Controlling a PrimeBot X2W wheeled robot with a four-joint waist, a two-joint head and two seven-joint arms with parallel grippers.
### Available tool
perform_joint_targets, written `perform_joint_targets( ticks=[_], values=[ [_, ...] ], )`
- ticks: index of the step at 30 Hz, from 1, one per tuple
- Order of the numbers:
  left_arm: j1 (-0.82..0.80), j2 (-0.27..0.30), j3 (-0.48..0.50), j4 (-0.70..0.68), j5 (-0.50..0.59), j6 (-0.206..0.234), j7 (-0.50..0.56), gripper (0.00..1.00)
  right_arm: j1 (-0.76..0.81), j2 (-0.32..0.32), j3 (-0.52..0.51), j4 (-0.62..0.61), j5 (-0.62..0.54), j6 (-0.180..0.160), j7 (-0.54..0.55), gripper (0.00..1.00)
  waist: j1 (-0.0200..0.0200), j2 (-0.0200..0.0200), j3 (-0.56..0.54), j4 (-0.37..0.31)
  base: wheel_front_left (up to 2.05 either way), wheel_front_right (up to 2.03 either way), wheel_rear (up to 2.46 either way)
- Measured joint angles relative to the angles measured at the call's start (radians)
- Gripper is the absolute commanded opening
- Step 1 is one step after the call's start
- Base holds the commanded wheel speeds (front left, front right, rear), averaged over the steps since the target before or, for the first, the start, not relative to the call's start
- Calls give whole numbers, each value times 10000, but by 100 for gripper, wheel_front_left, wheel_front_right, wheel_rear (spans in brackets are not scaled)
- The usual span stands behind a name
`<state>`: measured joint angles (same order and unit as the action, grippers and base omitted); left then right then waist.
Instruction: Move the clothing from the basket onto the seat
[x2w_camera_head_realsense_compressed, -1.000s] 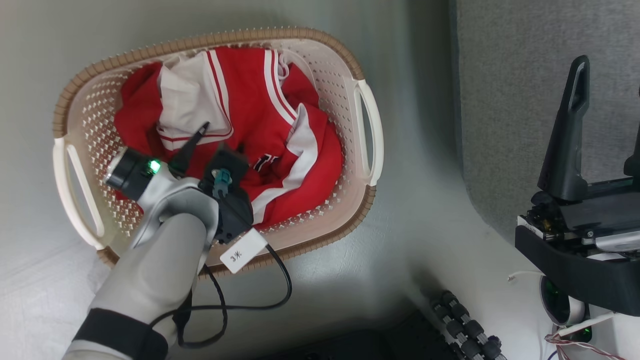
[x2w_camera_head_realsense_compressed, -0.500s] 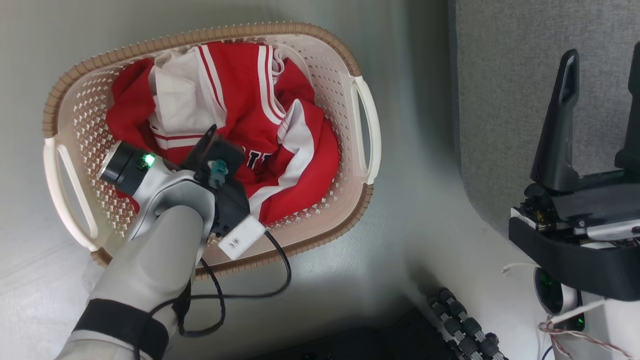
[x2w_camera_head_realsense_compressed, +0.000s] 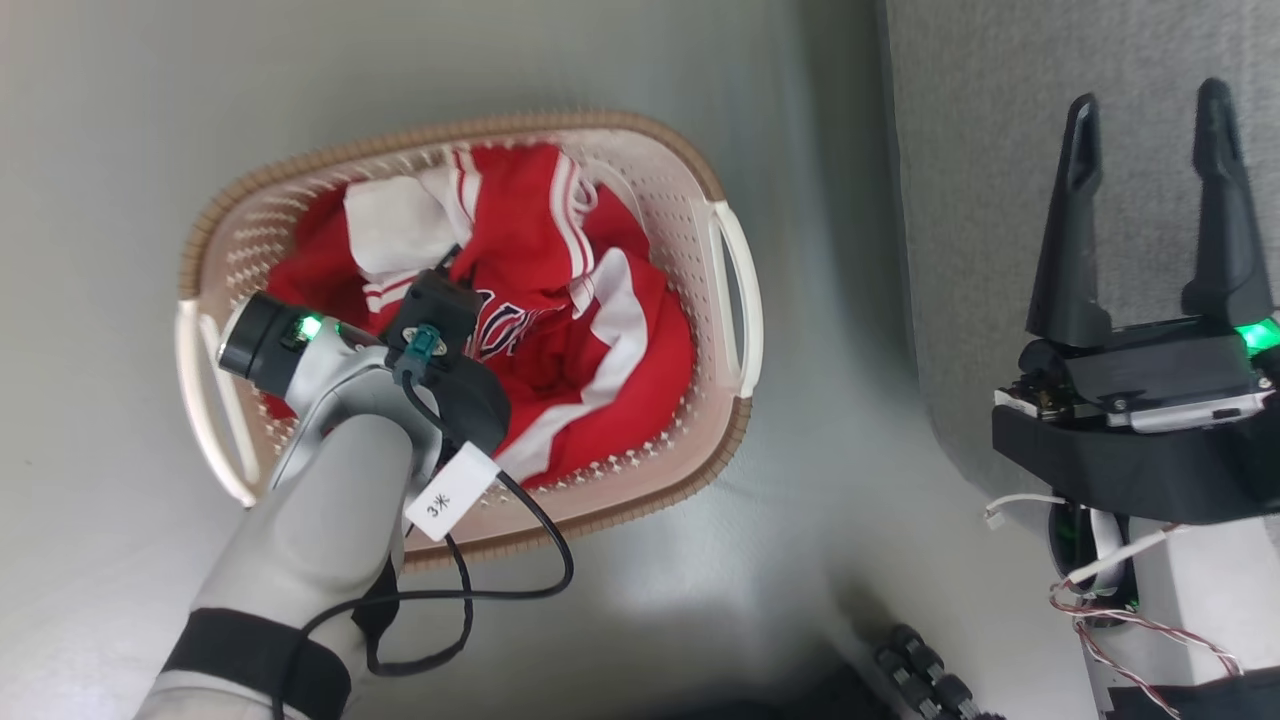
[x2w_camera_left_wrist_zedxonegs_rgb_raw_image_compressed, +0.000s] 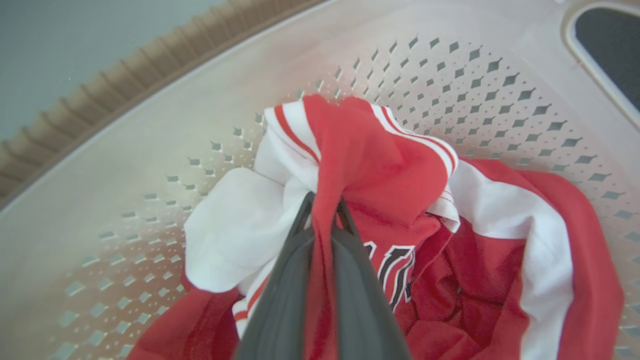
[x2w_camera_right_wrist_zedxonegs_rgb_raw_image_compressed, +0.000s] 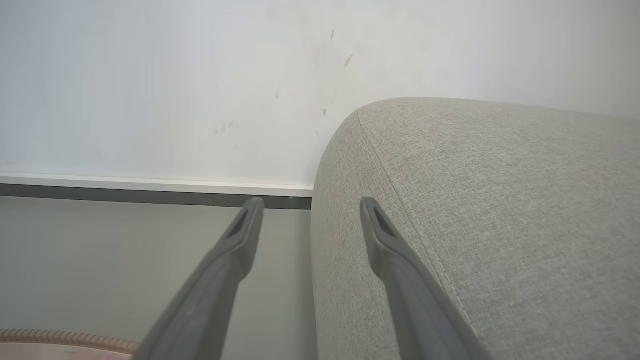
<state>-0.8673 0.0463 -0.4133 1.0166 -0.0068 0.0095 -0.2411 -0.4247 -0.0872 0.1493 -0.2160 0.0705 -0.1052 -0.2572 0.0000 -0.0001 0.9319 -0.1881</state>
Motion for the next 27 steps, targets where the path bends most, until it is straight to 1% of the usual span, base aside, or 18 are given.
perform_joint_targets(
  ticks=[4, 7, 8, 13, 18, 21, 23, 26, 27],
  values=[
    [198, -10, -138, -186, -88, -213, -36, 0, -31, 0, -4, 539, 40, 121, -2, 100, 0, 0, -516, 148, 0, 0, 0],
    [331, -23, -221, -357, -291, -437, -84, 0, -95, -8, -6, 986, 150, 276, -2, 100, -1, 0, -925, 274, 0, 0, 0],
    [365, -25, -255, -416, -324, -523, -84, 0, -117, -10, -17, 1149, 176, 276, 0, 100, -1, 0, -1062, 317, 0, 0, 0],
    [605, -33, -729, -1175, -823, -709, -86, 0, -179, -31, -94, 1889, 290, 441, 0, 100, -1, 0, -1770, 541, 0, 0, 0],
    [728, -35, -1070, -1952, -1325, -813, -86, 0, -311, -88, -115, 2506, 449, 617, 2, 100, -1, 0, -2499, 763, 0, 0, 0],
    [752, -40, -1124, -2291, -1638, -815, -86, 0, -384, -82, -117, 2819, 500, 665, 2, 100, -1, 0, -2942, 888, 0, 0, 0],
    [770, -36, -1145, -2481, -1743, -897, -86, 0, -377, -82, -98, 3064, 527, 725, 2, 100, -1, 0, -3242, 965, 0, 0, 0],
    [768, -42, -1197, -2748, -1816, -901, -86, 0, -348, -79, -44, 3413, 535, 886, 2, 100, -1, 0, -3694, 1065, 0, 0, 0],
    [768, -46, -1202, -2784, -1818, -905, -86, 0, -332, -79, -10, 3526, 537, 894, 2, 100, -1, 0, -3843, 1093, 0, 0, 0]
  ],
)
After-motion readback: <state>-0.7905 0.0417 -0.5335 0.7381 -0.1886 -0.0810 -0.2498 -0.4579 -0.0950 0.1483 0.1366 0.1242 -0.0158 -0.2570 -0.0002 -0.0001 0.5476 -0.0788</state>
